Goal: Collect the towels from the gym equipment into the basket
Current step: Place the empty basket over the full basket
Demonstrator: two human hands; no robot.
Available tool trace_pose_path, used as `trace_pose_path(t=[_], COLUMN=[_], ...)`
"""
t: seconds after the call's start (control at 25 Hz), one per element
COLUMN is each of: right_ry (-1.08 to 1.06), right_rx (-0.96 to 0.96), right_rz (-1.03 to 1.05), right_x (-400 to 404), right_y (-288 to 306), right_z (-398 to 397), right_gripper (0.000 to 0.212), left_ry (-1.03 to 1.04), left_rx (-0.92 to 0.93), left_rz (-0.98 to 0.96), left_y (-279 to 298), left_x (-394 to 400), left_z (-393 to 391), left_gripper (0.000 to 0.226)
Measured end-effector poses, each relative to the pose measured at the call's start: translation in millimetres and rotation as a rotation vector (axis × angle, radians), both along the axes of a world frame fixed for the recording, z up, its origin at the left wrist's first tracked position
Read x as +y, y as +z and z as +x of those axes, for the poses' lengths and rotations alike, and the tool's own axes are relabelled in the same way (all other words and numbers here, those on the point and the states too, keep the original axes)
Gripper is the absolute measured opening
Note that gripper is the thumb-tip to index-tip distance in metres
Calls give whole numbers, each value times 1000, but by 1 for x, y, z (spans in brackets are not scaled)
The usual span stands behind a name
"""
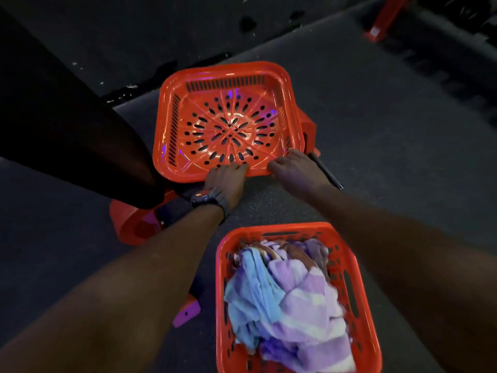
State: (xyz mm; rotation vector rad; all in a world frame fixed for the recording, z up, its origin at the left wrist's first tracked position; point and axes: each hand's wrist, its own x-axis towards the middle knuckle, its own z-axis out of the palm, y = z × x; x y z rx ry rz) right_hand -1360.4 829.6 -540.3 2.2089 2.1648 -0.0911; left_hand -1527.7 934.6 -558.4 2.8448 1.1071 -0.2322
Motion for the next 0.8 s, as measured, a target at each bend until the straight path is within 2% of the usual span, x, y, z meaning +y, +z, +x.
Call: trace_pose_path(t=[0.24,0.32,0.4,0.44,0.56,0.72,0.8], right_ry=[-75,-123,-142,-155,-174,-150,-279], right_rx=[78,136,166,166,136,204,371], right_rz=[154,254,410,494,670,824,906], right_x=[-13,-24,-38,-47,-72,-126,-167], right_y=[69,104,140,159,211,268,277], right_z=[-5,-6,-7,-10,-18,-46,-57], right_gripper=[19,19,22,24,33,50,58], left_ry=[-65,-90,-95,-85,-4,173,362], left_rx=[-152,-209,-290,-336,-460,-740,-943], left_rz=[104,178,151,120,14,-133,-176], left_y=[59,101,148,171,222,266,273], left_x=[0,-6,-21,-31,-60,-130,-163], left_z=[-1,1,3,2,-4,-31,-51], left_gripper=[34,46,68,69,33,11,31])
